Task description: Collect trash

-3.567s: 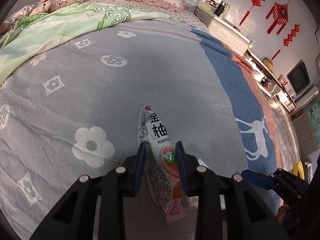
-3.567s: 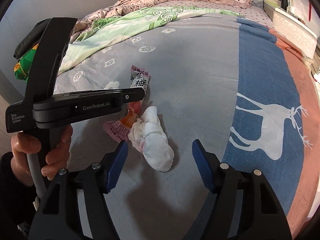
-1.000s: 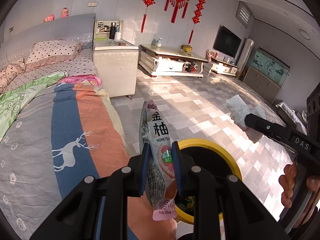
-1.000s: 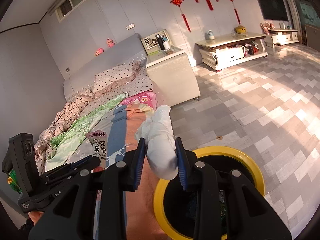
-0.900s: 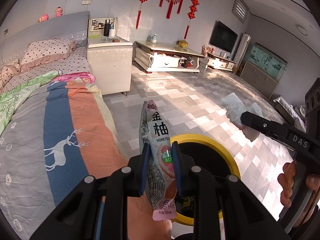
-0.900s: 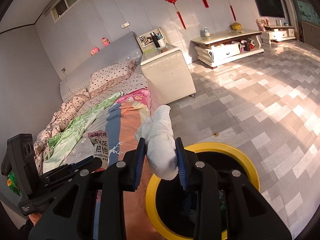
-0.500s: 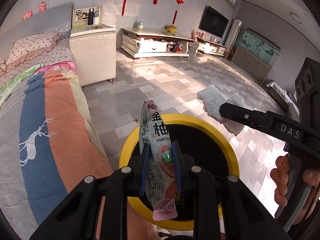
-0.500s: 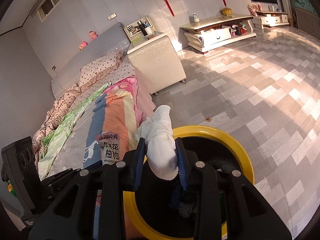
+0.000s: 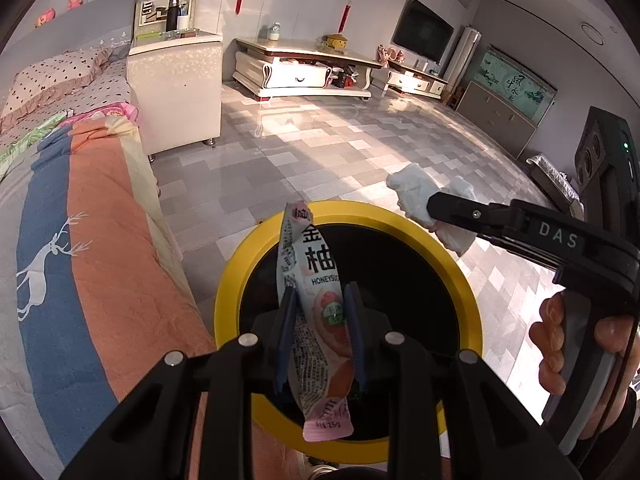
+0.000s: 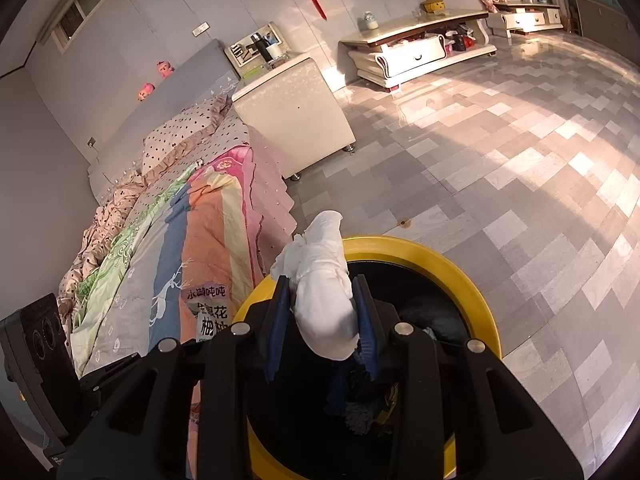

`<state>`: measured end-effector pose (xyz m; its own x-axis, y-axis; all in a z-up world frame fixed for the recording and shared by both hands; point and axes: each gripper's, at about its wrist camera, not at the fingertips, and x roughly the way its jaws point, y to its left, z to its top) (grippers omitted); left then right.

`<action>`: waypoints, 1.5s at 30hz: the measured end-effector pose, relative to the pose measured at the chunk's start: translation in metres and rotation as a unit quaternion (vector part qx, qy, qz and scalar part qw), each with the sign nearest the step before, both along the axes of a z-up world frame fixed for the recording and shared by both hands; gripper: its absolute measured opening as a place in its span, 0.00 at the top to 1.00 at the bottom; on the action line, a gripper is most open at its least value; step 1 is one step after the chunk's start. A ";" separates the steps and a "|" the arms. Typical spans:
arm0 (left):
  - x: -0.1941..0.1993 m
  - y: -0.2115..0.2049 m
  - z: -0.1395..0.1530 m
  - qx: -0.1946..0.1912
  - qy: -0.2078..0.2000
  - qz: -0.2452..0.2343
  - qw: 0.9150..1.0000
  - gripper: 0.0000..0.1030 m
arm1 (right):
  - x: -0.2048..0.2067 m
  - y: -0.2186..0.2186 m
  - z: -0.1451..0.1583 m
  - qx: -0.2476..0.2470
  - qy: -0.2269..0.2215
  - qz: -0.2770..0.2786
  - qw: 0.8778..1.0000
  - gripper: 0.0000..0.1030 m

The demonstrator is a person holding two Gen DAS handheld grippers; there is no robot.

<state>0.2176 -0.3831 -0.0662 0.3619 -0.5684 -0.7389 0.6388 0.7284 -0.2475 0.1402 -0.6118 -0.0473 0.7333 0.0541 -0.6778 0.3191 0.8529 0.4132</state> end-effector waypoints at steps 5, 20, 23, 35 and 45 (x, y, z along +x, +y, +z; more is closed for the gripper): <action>0.001 0.008 0.003 -0.010 0.001 0.004 1.000 0.61 | 0.000 -0.001 0.004 -0.008 0.000 -0.015 1.000 0.62; 0.007 0.077 0.026 -0.027 -0.014 0.051 0.998 0.59 | 0.007 0.040 0.021 -0.019 -0.001 0.005 1.000 0.58; 0.010 0.099 0.030 -0.028 -0.018 0.069 0.997 0.59 | 0.014 0.061 0.027 -0.024 -0.003 0.020 1.000 0.58; 0.012 0.219 0.043 -0.020 -0.043 0.164 0.985 0.59 | 0.053 0.178 0.045 -0.035 -0.013 0.108 0.994 0.58; 0.006 0.326 0.042 -0.008 -0.055 0.250 0.967 0.53 | 0.082 0.296 0.040 -0.036 -0.011 0.185 0.982 0.52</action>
<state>0.2239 -0.0568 -0.0240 0.6696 -0.3122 -0.6739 0.2301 0.9499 -0.2115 0.2222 -0.3154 -0.0074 0.6870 0.2725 -0.6737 -0.0263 0.9357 0.3517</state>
